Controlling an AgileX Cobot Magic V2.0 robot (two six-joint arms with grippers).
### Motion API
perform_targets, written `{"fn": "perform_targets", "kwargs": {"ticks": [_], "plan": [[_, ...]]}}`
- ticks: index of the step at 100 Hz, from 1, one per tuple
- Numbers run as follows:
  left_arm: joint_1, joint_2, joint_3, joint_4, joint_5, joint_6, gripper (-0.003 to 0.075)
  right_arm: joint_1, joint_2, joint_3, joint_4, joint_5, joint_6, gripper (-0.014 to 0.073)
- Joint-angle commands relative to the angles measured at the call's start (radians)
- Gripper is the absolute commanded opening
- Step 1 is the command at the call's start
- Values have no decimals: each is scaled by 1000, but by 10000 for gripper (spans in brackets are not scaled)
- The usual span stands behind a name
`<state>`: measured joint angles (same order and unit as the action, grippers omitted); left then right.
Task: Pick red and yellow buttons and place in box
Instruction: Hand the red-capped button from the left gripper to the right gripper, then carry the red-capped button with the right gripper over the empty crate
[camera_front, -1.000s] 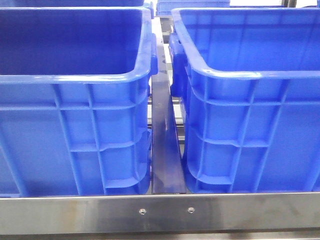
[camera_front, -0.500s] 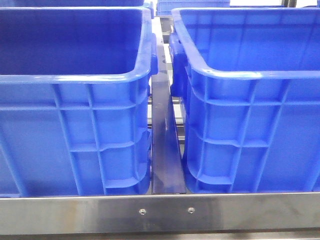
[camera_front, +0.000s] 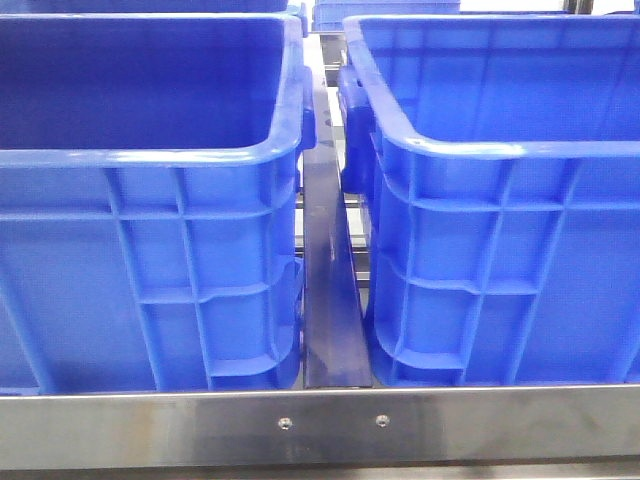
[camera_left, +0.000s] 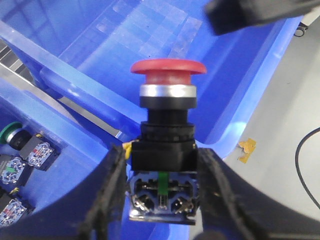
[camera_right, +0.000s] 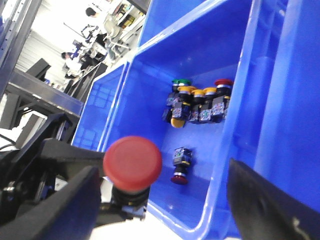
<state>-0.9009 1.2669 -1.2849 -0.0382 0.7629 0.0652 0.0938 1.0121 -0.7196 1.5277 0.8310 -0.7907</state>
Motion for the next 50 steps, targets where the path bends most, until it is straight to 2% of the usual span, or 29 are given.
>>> {"fn": "perform_targets", "kwargs": {"ticks": [1, 23, 41, 50], "plan": [[-8, -32, -29, -10, -69, -2, -11, 37, 30, -53, 88, 35, -45, 551], [-8, -32, -29, -10, -69, -2, -11, 161, 113, -129, 90, -17, -58, 551], [-8, -32, -29, -10, -69, -2, -11, 191, 150, -151, 95, -13, -73, 547], [-8, -32, -29, -10, -69, -2, -11, 191, 155, -152, 95, -9, -73, 474]]}}
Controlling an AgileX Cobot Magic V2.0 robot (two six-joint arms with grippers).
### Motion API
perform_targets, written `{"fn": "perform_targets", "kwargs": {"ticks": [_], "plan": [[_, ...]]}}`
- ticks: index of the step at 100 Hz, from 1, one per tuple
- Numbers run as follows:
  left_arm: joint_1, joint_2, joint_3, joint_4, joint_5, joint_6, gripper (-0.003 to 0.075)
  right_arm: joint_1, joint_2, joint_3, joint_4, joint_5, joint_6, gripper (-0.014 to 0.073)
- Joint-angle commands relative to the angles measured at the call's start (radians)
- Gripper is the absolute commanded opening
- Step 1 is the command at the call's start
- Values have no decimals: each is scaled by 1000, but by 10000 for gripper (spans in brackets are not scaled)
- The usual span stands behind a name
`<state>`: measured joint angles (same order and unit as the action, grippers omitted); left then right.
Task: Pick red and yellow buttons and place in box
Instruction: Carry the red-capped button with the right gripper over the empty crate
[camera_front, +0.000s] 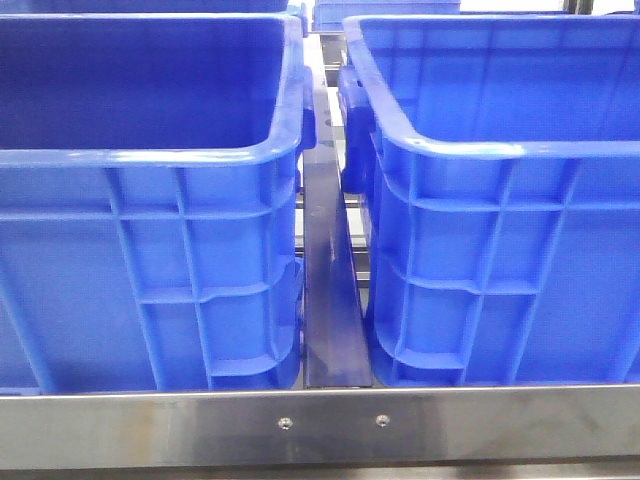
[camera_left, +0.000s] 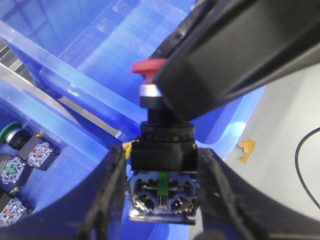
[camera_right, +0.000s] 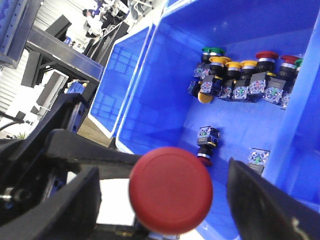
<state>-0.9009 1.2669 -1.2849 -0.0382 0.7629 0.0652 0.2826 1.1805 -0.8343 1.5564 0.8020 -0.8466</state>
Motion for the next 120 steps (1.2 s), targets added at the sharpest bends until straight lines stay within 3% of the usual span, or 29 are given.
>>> {"fn": "perform_targets", "kwargs": {"ticks": [1, 18, 29, 36, 53, 63, 89, 120], "plan": [[-8, -32, -29, -10, -69, -2, -11, 2, -13, -37, 66, 20, -17, 465], [-8, -32, -29, -10, -69, -2, -6, 2, -13, -37, 66, 28, -17, 198], [-8, -32, -29, -10, -69, -2, 22, 2, -13, -37, 66, 28, -17, 122], [-8, -32, -29, -10, -69, -2, 106, 2, -13, -37, 66, 28, -18, 120], [-8, -32, -29, -10, -69, -2, 412, 2, -13, -37, 66, 28, -38, 120], [-8, -32, -29, -10, -63, -2, 500, 2, -13, -37, 66, 24, -44, 120], [22, -52, -29, 0, -57, -35, 506, -3, -14, -37, 66, -48, -104, 120], [189, -145, 41, 67, -57, -128, 505, -3, -66, -37, 65, -250, -194, 120]]}}
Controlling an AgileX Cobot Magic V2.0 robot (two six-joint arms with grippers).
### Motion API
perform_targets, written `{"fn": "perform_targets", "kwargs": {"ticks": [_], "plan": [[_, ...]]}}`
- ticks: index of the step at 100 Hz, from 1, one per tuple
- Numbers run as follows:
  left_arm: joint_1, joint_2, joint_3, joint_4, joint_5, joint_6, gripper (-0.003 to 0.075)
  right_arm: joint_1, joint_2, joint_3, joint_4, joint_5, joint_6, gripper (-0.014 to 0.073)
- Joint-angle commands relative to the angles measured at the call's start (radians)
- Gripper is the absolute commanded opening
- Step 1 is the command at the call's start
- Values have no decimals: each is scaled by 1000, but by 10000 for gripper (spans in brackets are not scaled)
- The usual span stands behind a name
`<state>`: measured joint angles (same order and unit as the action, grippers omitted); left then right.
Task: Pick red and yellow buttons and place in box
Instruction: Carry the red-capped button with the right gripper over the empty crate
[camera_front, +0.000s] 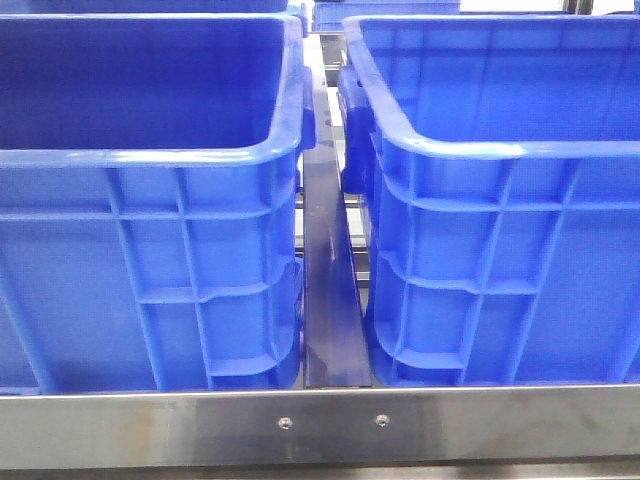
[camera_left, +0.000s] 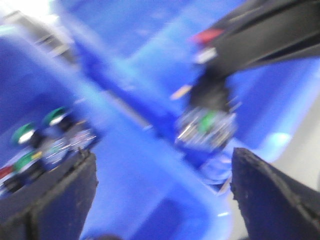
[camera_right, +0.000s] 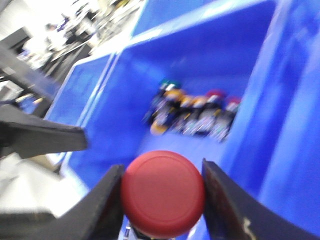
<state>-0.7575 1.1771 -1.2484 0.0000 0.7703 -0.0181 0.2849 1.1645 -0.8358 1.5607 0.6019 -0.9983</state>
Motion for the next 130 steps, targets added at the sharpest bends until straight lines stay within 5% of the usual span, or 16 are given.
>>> {"fn": "perform_targets", "kwargs": {"ticks": [1, 63, 79, 104, 130], "plan": [[51, -63, 9, 31, -67, -49, 505, -5, -52, -36, 61, -55, -46, 120], [582, -549, 407, 83, -166, -135, 482, -5, -100, -36, -64, -503, -141, 120], [628, -615, 440, 85, -168, -135, 354, -5, -89, -36, -69, -664, -217, 120], [632, -631, 446, 85, -168, -135, -22, -5, 25, -36, -151, -822, -257, 120], [632, -631, 446, 85, -168, -135, -19, -5, 224, -75, -217, -964, -247, 120]]}}
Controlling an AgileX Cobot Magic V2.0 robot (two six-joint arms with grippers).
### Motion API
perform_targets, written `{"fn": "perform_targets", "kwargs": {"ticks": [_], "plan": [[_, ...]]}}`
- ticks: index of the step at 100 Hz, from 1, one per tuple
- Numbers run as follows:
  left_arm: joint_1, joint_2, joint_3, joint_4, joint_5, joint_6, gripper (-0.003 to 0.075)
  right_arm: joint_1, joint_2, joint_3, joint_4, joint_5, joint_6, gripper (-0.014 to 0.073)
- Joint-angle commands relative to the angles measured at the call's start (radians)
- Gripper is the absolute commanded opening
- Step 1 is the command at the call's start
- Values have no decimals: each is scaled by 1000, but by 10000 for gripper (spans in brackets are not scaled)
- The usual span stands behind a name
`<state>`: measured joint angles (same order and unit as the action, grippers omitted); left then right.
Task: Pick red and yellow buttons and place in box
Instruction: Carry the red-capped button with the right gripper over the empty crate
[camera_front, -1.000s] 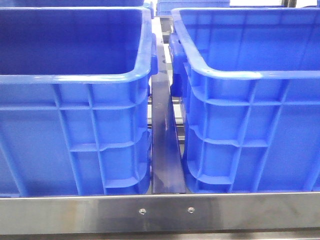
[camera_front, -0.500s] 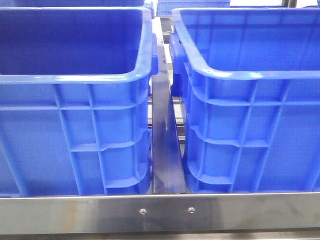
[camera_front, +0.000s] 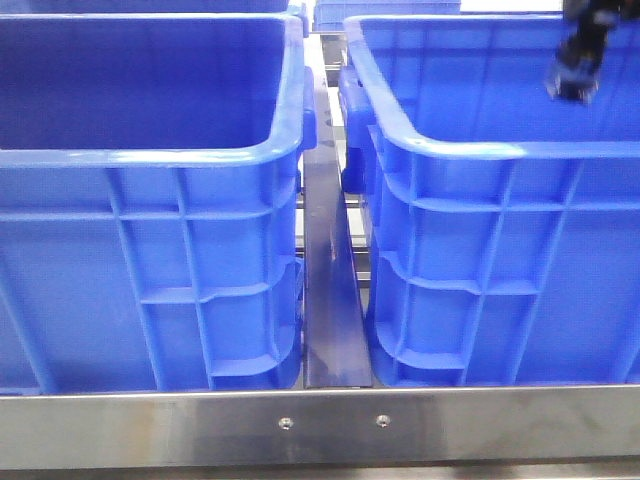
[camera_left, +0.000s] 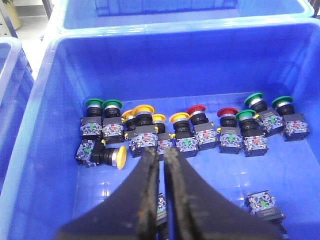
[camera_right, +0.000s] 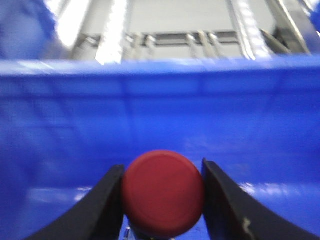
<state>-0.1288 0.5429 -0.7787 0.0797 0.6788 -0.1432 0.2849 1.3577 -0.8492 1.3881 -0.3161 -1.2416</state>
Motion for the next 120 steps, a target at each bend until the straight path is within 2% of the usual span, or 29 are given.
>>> {"fn": "perform_targets", "kwargs": {"ticks": [1, 54, 96, 120], "plan": [[3, 3, -24, 5, -76, -10, -19, -5, 42, -64, -45, -46, -4, 120], [3, 3, -24, 5, -78, -10, -19, -5, 357, -287, -68, -63, -4, 120], [3, 3, -24, 5, -80, -10, -19, -5, 414, -299, -69, -59, -4, 120], [3, 3, -24, 5, -82, -10, -19, -5, 417, -299, -28, -35, -4, 120]]}}
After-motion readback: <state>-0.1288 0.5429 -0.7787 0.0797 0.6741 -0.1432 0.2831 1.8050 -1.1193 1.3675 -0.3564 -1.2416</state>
